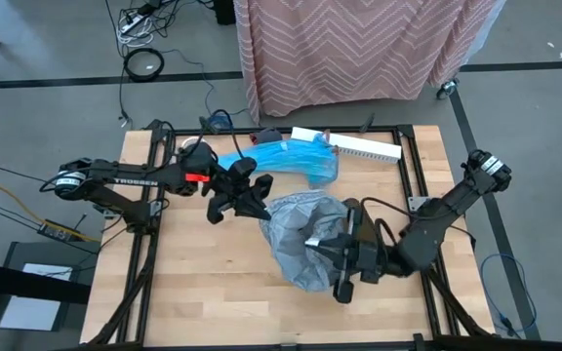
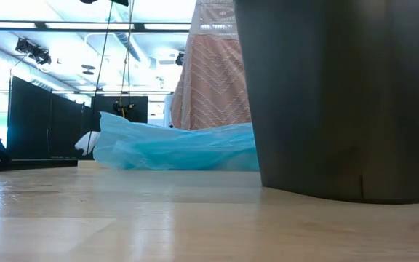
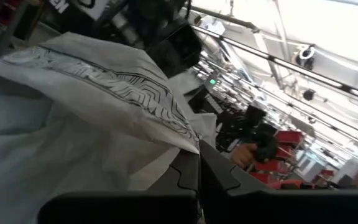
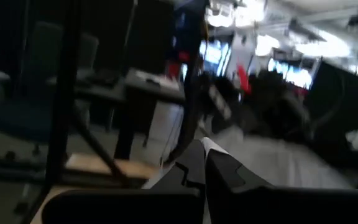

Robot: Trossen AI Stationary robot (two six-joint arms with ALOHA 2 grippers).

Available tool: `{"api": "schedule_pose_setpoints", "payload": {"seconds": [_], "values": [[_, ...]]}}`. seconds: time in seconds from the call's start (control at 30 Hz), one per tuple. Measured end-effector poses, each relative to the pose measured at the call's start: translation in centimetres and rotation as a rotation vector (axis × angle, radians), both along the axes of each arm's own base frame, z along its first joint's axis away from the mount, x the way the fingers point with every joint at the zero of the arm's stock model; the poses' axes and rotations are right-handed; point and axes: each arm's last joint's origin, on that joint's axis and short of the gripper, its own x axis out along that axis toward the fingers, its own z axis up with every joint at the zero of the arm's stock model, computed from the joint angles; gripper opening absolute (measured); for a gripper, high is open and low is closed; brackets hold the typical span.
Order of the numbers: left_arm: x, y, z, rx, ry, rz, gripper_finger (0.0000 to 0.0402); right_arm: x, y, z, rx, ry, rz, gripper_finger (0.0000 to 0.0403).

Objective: Place trash/remove bag and relplace
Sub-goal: Remove the blue trash bag from the black trash bin using the drawstring

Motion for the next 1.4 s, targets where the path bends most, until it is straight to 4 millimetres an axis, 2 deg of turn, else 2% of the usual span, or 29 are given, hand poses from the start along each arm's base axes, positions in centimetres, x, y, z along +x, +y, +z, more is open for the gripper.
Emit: {"api": "schedule_pose_setpoints", "payload": {"seconds": [0.1,0.23,0.47,0.63,0.87,1.17,1.4], "values": [[0.1,0.0,-0.2,0.010,0.007,0.013,0.0005,0.7,-1.0,0.4,-0.016,-0.029,-0.009,0.0000],[0.1,0.0,-0.1,0.009,0.002,0.020,0.0005,2.1,-2.9,-0.2,0.040,-0.007,-0.111,0.0000],[0.1,0.0,-0.1,-0.007,0.013,0.021,0.0005,5.6,-6.3,-4.0,0.150,0.072,-0.251,0.0000],[0.1,0.0,-0.1,-0.014,0.021,0.010,0.0005,7.0,-7.0,-6.3,0.180,0.149,-0.287,0.0000],[0.0,-0.1,0.1,-0.060,0.039,-0.027,0.0005,6.9,-6.9,-7.6,0.227,0.226,-0.300,0.0000],[-0.7,-0.6,0.9,-0.111,0.064,-0.227,0.0005,6.8,-7.2,-8.1,0.236,0.260,-0.315,0.0000],[-0.8,-0.9,1.0,-0.126,0.092,-0.275,0.0005,6.8,-7.5,-8.4,0.225,0.290,-0.330,0.0000]]}}
